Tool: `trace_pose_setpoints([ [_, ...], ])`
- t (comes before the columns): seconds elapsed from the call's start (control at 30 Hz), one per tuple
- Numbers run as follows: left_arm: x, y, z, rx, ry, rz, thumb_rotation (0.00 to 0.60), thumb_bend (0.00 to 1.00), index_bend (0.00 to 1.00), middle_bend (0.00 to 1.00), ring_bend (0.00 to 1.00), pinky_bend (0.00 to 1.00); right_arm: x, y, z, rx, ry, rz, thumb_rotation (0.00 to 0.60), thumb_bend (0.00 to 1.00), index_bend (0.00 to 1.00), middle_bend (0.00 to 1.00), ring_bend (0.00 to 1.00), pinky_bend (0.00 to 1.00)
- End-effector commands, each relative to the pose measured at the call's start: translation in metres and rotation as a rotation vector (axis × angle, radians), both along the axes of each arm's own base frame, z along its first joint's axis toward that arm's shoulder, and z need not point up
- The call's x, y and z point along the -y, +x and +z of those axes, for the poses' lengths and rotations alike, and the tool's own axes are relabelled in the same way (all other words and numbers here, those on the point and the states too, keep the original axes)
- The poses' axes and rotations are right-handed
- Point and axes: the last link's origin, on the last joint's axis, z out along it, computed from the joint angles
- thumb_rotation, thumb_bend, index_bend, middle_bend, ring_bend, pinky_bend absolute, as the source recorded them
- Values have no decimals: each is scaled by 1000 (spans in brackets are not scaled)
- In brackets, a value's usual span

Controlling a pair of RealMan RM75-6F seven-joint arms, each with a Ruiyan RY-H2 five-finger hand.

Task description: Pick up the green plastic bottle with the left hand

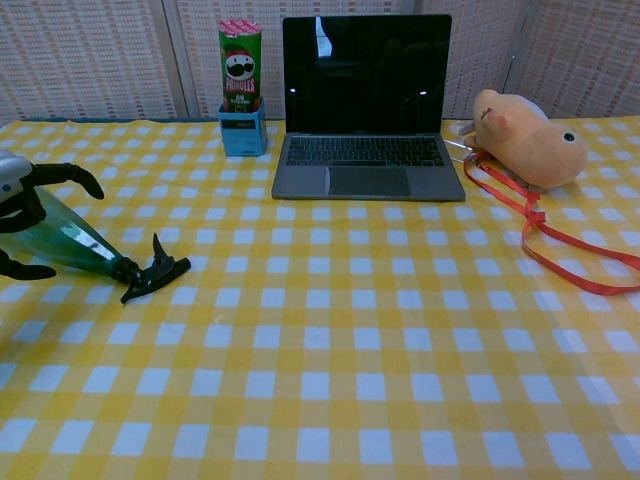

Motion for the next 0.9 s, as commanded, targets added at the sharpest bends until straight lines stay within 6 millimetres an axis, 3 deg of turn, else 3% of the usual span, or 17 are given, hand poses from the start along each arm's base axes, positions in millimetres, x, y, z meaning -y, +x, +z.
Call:
trace_pose_setpoints([
  [0.03, -17, -7, -8, -101, 27, 34, 600, 135, 302, 1000, 1000, 1000, 0, 0, 0, 3, 4, -5, 600, 355, 0, 0, 0, 0],
  [0.23, -26, -12, -19, -144, 11, 36, 600, 194, 310, 1000, 1000, 1000, 2, -2, 1, 8, 11, -14, 600, 355, 0, 0, 0, 0],
  [0.9, -48, -11, -41, -174, -15, 56, 600, 193, 394, 1000, 1000, 1000, 7, -8, 1, 20, 27, -40, 600, 354, 0, 0, 0, 0],
])
